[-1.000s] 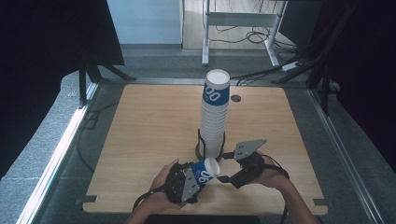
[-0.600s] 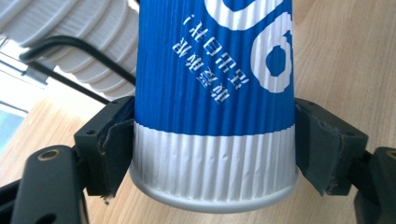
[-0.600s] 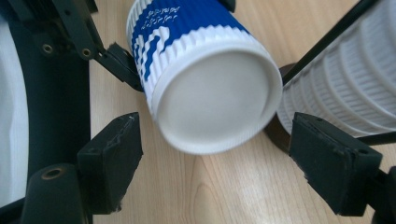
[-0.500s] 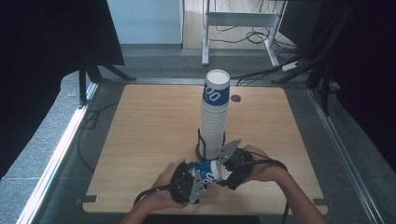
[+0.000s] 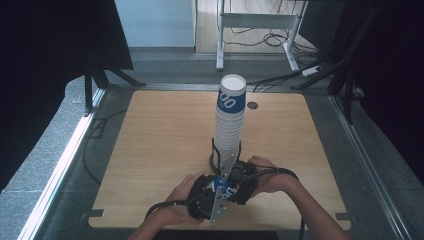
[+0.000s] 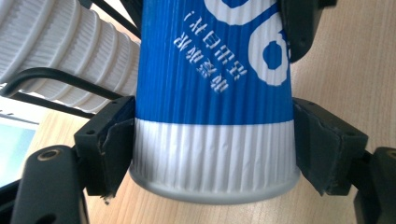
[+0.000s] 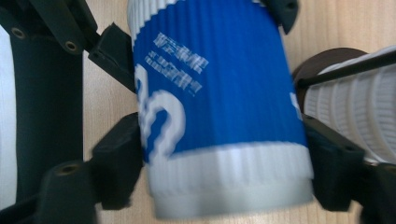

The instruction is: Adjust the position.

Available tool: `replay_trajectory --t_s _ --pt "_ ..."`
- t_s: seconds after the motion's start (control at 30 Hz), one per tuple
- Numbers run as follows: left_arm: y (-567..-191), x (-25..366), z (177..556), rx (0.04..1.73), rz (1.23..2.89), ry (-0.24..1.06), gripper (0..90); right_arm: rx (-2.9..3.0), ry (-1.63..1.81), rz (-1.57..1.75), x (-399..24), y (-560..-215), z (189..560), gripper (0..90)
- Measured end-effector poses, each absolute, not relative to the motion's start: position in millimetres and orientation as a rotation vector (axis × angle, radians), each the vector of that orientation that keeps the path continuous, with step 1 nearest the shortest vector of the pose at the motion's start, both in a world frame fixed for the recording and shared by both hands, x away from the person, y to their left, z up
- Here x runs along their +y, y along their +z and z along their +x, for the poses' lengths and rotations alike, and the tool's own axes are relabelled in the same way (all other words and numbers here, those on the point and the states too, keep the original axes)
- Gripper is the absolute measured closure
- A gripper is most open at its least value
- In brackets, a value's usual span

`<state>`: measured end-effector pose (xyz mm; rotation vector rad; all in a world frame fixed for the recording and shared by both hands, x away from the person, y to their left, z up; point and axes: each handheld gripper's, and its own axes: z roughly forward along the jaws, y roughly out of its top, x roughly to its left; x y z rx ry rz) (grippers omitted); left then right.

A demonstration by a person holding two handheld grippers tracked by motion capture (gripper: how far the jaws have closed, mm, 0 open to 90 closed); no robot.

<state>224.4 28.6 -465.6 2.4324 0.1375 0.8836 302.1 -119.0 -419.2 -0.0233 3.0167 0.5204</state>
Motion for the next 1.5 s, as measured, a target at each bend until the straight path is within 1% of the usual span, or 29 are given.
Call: replay_trajectory --t_s 0.1,0.17,0.2,0.23,0.27,0.3,0.33,0.37,0.4,0.53,0.67,0.7,0.73,0.97,1.0,1.2,1.23,1.33,1.5 --pt "-466.6 28.7 225.1 0.134 2.437 0.902 19.8 3.007 0.544 -0.043 -120.7 -421.7 302.7 25.9" --pt "-467.8 28.1 225.5 0.170 2.408 0.892 18.0 3.001 0.569 -0.045 -123.0 -421.4 302.9 26.2" --pt "-467.1 28.2 226.4 0.181 2.405 0.894 14.8 2.995 0.590 -0.042 -124.4 -421.4 302.9 26.3" --pt "-466.3 28.6 227.0 0.204 2.404 0.890 5.4 2.974 0.626 -0.030 -128.2 -420.5 303.4 26.5" --pt "-465.2 29.4 227.7 0.222 2.397 0.890 5.4 2.974 0.626 -0.030 -128.2 -420.5 303.4 26.5" --pt "-463.5 30.7 228.5 0.225 2.392 0.883 2.2 2.950 0.688 -0.021 -133.4 -419.1 304.1 26.6" --pt "-462.0 32.4 228.8 0.231 2.378 0.876 2.2 2.950 0.688 -0.021 -133.4 -419.1 304.1 26.6" --pt "-458.3 36.8 229.4 0.254 2.348 0.850 1.1 2.931 0.775 0.012 -139.7 -417.0 303.5 26.7" --pt "-458.3 36.8 229.4 0.254 2.348 0.850 1.1 2.931 0.775 0.012 -139.7 -417.0 303.5 26.7" --pt "-450.4 48.5 230.0 0.324 2.275 0.765 1.5 2.864 0.932 0.079 -156.5 -415.4 302.5 26.7" --pt "-445.1 59.5 229.9 0.390 2.221 0.728 1.8 2.811 1.036 0.125 -164.8 -416.0 301.9 26.7" --pt "-443.0 65.2 230.3 0.428 2.180 0.691 2.6 2.781 1.107 0.159 -168.9 -416.9 300.8 26.7" --pt "-443.0 65.2 230.3 0.428 2.180 0.691 2.8 2.781 1.107 0.159 -168.9 -416.9 300.8 26.7" --pt "-442.7 81.9 235.0 0.561 2.052 0.540 5.6 2.664 1.302 0.255 -177.2 -428.6 298.7 26.7" --pt "-442.7 81.9 235.0 0.561 2.052 0.540 5.9 2.664 1.302 0.255 -177.2 -428.6 298.7 26.7" --pt "-447.3 89.7 238.7 0.627 1.967 0.419 6.7 2.594 1.427 0.323 -180.4 -439.8 295.1 26.7" --pt "-449.3 92.2 240.2 0.646 1.939 0.382 7.5 2.566 1.487 0.350 -182.1 -443.8 294.0 26.7" --pt "-450.8 94.3 242.0 0.662 1.929 0.350 7.8 2.534 1.547 0.367 -183.0 -447.1 292.4 26.7" --pt "-452.7 100.3 244.2 0.687 1.869 0.253 7.8 2.470 1.629 0.386 -182.0 -452.8 288.7 26.7"
